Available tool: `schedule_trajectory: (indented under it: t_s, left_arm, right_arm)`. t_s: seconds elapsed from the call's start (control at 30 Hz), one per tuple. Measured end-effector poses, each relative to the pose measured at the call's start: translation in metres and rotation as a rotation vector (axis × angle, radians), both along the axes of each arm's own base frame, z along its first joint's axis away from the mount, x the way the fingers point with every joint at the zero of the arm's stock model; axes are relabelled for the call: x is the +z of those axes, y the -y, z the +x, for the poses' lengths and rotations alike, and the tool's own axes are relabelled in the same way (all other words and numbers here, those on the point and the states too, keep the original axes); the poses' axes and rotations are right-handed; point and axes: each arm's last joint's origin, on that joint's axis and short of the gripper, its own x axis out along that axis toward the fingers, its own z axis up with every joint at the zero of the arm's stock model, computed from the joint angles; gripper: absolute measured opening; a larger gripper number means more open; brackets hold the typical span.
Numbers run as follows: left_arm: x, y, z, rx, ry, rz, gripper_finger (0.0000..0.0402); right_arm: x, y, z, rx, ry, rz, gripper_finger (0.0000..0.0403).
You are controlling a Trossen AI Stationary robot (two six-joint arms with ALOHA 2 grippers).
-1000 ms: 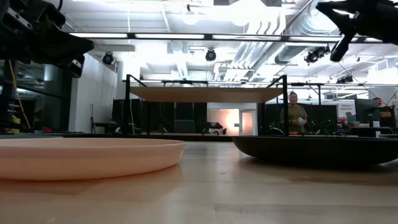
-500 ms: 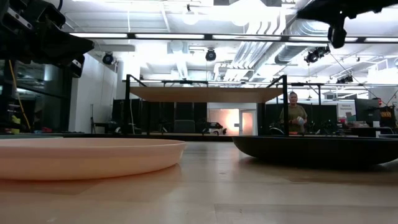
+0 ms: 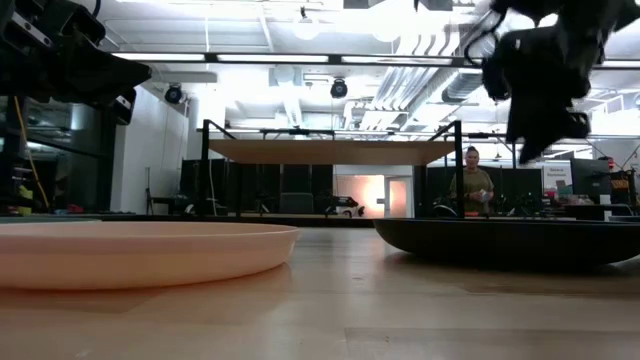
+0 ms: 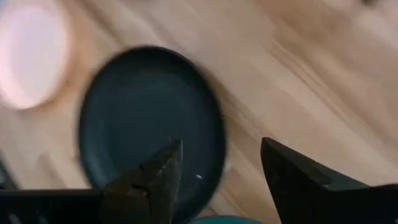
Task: Place and stack plates onto a shelf
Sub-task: Put the black plate on the shelf
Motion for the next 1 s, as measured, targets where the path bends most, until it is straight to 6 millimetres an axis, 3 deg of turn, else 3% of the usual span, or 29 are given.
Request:
schedule_trajectory:
  t_s: [0.43, 0.77, 0.87, 1.0]
  left_arm:
    - [0.0, 0.0, 0.0, 0.0, 0.0, 0.0, 0.0001]
    - [0.0, 0.0, 0.0, 0.0, 0.0, 0.0, 0.0001]
    - [0.0, 0.0, 0.0, 0.0, 0.0, 0.0, 0.0001]
    - [0.0, 0.0, 0.0, 0.0, 0.0, 0.0, 0.0001]
  right_arm:
    - [-0.043, -0.028, 0.03, -0.119, -0.158, 0.065, 0.0202]
    - [-0.076, -0.036, 0.042, -0.139, -0.276, 0.031, 0.0198]
    - [-0.078, -0.038, 0.044, -0.13, -0.277, 0.028, 0.0179]
    - [-0.079, -0.039, 0.043, -0.131, -0.289, 0.011, 0.0115]
